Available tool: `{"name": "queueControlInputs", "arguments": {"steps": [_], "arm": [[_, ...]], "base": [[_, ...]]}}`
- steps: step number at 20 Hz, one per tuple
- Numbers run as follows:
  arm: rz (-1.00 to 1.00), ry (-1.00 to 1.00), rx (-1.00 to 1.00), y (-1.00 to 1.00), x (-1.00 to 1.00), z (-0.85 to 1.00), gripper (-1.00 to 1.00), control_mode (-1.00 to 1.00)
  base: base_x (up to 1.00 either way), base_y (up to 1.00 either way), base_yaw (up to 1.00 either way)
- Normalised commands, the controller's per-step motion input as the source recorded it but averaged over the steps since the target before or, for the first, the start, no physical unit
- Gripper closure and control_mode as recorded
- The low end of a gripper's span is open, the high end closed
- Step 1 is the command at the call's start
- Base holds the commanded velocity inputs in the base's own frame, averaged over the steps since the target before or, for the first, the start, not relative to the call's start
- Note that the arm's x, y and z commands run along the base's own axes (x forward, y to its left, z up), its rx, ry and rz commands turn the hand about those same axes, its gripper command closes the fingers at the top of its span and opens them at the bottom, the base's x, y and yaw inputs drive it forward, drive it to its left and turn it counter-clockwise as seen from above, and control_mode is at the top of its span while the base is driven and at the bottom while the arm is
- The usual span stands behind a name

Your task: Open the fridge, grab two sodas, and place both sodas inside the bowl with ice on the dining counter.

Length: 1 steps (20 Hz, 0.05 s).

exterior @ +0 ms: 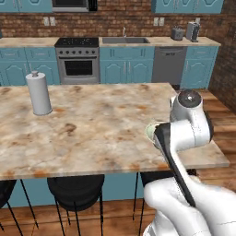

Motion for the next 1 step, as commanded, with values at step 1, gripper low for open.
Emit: {"name": "queueControlInputs", "arguments": {"steps": [1], "arm": [[-0.16,-0.26,0.01,0.45,0.0,0.14,-1.0,-1.0]], "base": [[0.0,0.0,0.0]]}}
